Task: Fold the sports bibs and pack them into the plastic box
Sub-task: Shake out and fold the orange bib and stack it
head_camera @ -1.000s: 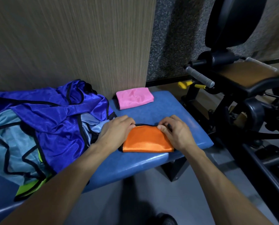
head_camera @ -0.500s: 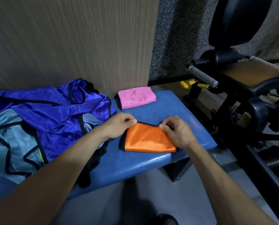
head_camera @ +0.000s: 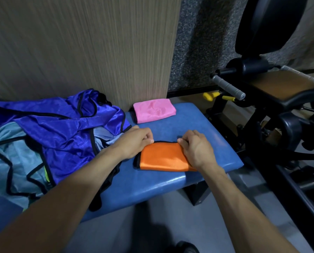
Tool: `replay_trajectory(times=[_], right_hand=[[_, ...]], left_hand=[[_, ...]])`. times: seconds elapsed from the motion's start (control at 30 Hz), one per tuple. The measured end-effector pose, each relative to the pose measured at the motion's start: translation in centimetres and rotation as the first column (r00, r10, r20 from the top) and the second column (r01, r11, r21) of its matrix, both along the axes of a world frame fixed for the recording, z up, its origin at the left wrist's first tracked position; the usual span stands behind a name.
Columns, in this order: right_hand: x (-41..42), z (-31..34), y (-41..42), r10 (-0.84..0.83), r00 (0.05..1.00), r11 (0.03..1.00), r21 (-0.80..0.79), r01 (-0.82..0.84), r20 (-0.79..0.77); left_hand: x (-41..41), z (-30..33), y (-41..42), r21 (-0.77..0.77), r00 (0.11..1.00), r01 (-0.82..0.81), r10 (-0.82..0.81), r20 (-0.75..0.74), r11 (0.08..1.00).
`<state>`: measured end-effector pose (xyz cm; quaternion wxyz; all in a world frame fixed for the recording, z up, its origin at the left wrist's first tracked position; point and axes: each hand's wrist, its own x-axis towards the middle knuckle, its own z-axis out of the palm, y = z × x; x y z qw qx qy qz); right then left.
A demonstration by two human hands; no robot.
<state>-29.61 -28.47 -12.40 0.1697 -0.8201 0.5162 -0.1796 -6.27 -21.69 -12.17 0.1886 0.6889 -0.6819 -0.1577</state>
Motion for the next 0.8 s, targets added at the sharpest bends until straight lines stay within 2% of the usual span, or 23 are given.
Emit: replay_trajectory(times=[0.1,0.27,0.4,0.47,0.53,0.6,0.7,0.8], right_hand=[[0.1,0.2,0.3,0.010,0.999,0.999,-0.035,-0.012,-0.045],[0.9,0.9,1.0,-0.062,0.986,0.998,0.006,0.063,-0.157],[1.8,1.1,1.5,-0.099,0.960,0.994,0.010,0.106,-0.262],[1.9,1.0,1.6,-0.105,0.956,0.993,0.017,0.114,-0.275],[1.9,0.9,1.7,-0.119,0.952,0.992,-0.002,0.123,-0.281],[1.8,0.8,2.0,-0.133,0.948,0.991,-0.047,0.125,-0.289],[1.9,0.9,2.6,-0.146,0.950,0.987,-0.107,0.121,-0.277],[1.8,1.6,2.9,-0.152,0.966,0.987,-0.091,0.135,-0.208]], left_hand=[[0.2,0.6,-0.4,0.023,0.997,0.051,-0.052,0.051,0.998],[-0.5,2.5,-0.6,0.109,0.989,0.036,-0.052,0.141,0.993],[-1.7,3.2,-1.2,0.222,0.963,0.076,-0.129,0.236,0.972],[-2.3,2.9,-1.2,0.227,0.939,0.075,-0.145,0.311,0.971],[-2.8,2.0,-0.4,0.156,0.914,0.054,-0.111,0.391,0.986],[-3.1,0.6,0.8,0.014,0.908,0.040,-0.042,0.416,0.999],[-3.1,-1.1,2.1,-0.191,0.932,0.012,0.058,0.357,0.981],[-3.0,-1.9,2.3,-0.237,0.943,-0.016,0.093,0.320,0.971]])
